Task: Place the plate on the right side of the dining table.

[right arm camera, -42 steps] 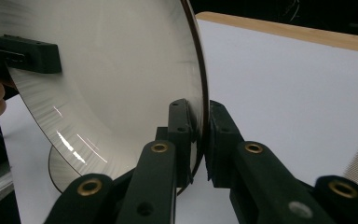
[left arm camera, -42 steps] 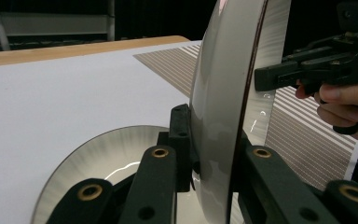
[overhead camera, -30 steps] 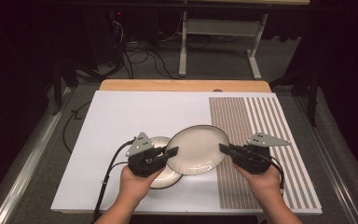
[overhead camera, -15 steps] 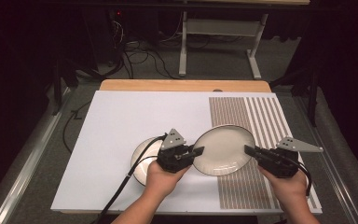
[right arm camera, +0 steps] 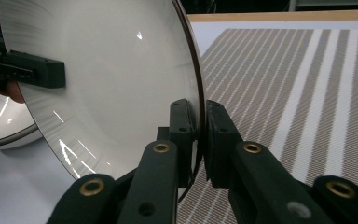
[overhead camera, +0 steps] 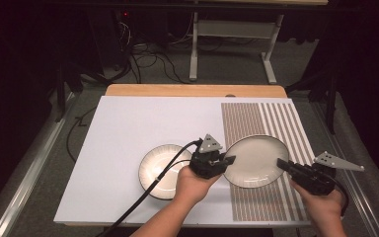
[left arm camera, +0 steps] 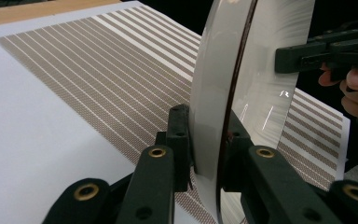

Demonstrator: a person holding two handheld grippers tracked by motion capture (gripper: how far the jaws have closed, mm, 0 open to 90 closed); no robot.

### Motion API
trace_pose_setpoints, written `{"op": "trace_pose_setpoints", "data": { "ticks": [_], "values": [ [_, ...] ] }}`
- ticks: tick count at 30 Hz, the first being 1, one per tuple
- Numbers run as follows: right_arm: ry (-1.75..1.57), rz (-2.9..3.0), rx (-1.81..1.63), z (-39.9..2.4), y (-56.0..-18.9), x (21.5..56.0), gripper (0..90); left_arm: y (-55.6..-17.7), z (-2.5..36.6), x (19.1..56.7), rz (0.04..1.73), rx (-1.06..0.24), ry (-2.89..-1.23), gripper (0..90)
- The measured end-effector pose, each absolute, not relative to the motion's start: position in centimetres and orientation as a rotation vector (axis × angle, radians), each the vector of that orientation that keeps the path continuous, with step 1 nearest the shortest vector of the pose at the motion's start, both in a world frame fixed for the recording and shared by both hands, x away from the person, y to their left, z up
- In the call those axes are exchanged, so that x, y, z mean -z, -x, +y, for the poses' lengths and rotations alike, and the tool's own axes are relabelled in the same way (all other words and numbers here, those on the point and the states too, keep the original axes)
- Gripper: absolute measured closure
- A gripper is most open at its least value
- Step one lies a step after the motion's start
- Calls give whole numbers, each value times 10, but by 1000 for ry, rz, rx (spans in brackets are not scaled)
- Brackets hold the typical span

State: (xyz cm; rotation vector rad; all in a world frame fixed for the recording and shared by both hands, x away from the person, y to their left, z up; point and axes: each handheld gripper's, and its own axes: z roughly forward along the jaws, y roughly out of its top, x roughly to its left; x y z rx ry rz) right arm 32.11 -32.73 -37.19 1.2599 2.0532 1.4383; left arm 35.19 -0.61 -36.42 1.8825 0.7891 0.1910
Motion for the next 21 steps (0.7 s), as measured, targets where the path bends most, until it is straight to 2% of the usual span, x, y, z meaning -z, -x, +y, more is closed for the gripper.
{"op": "trace_pose_setpoints", "data": {
  "ticks": [6,21],
  "values": [
    [-1282,2013,-1435,-340,-321,373,860,-364,-19,371,809,-145,-1889,774],
    [-1345,1966,-1409,-354,-327,376,866,-381,-41,377,855,-122,-1875,753]
  ]
}}
